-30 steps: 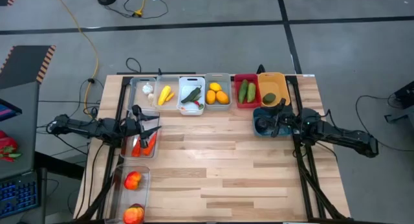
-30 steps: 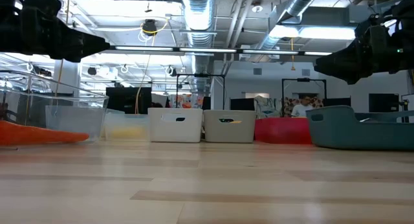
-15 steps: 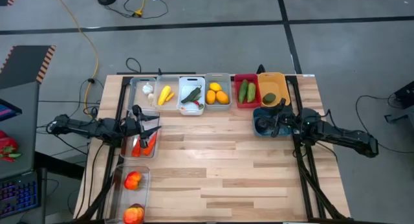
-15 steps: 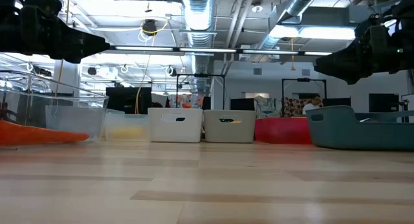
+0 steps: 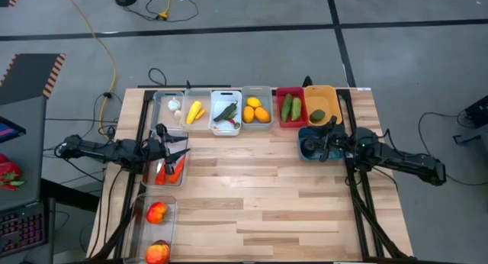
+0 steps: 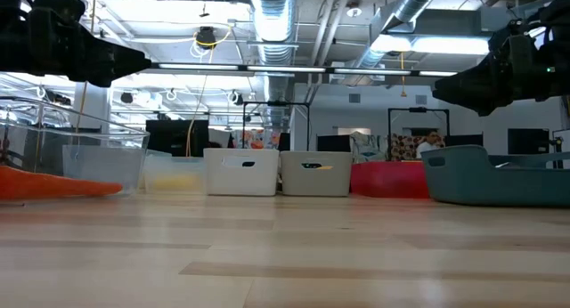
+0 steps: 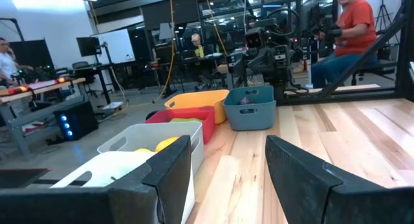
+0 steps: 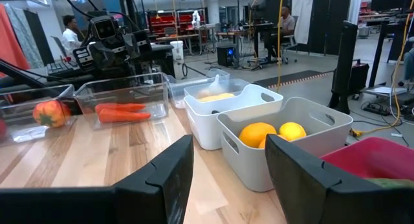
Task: Sort produce into baskets
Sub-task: Return to Home Position
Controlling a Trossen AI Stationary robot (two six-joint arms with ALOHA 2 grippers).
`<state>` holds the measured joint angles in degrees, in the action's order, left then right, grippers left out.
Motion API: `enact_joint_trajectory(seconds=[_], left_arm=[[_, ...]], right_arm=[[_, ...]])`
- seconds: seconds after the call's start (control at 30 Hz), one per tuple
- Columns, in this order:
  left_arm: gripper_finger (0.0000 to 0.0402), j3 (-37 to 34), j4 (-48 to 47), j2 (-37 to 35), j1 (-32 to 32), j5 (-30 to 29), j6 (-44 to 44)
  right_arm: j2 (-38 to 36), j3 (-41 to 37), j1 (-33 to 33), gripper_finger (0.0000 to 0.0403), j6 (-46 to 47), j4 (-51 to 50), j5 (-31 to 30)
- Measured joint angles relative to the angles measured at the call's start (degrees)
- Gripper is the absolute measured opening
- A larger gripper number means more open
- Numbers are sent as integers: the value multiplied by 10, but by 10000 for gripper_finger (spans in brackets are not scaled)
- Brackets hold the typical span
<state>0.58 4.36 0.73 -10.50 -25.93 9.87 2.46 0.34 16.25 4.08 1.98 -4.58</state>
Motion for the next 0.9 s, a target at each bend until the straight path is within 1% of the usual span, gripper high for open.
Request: enact_joint_trajectory(seconds=[0.4, 0.63, 0.9], left_arm=[[187, 0, 0, 0, 0, 0, 0], [187, 0, 0, 0, 0, 0, 0], [187, 0, 0, 0, 0, 0, 0]], right_arm=[[0, 0, -2, 218, 0, 0, 0], [0, 0, -20, 218, 0, 0, 2], [0, 0, -20, 218, 0, 0, 2]])
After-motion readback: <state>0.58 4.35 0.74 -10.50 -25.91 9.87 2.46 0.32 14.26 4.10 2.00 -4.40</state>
